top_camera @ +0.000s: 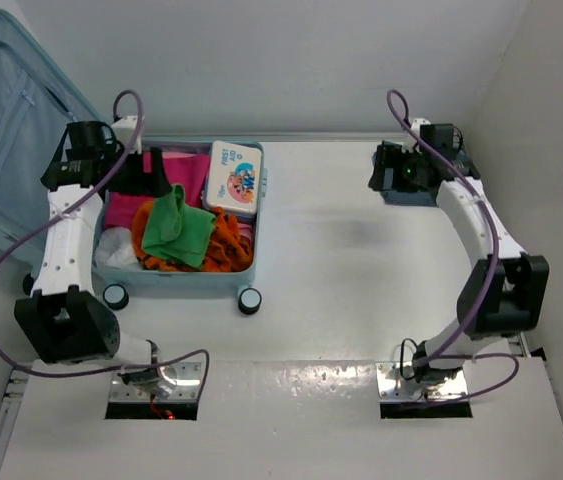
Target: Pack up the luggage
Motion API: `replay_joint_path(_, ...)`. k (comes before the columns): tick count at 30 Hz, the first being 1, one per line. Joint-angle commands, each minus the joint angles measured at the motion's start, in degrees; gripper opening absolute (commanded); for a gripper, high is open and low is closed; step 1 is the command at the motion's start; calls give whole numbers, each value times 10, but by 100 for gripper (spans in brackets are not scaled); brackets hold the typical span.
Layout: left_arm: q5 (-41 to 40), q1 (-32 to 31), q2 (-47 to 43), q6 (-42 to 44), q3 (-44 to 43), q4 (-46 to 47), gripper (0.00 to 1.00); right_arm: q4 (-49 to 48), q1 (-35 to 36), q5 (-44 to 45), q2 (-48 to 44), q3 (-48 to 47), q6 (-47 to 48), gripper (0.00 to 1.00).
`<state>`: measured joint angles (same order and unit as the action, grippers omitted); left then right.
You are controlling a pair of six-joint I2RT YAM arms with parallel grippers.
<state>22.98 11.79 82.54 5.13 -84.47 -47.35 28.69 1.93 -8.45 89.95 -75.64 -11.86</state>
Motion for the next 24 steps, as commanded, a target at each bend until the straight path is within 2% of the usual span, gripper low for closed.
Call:
replay_joint_path(1,-4,-70,-41,-21,-16,31,86,-40,-13,34,58,-75,-22,95)
replay_joint_path(6,-78,-99,-41,-68,-15,74,86,-71,-17,36,136,-115,-14,95)
replay_joint_path(10,-142,-113,-54,-91,-49,125,96,-77,-32,73,217,-196,20,96)
replay_joint_path(14,-201,-143,-41,-91,-92,130,98,-87,-25,128,303,-266,42,99)
replay_joint_path(17,-236,-161,-27,-86,-106,130,98,-44,-26,168,383,-353,23,99)
replay_joint_path(18,-241,-166,-27,-86,-113,130,98,8,-28,171,432,-375,19,99)
replay_joint_path(19,-248,-166,-27,-86,-119,130,98,23,-29,175,450,-440,17,99)
replay_joint_path(24,-274,-172,-27,-80,-119,125,99,85,-31,194,517,-492,12,99)
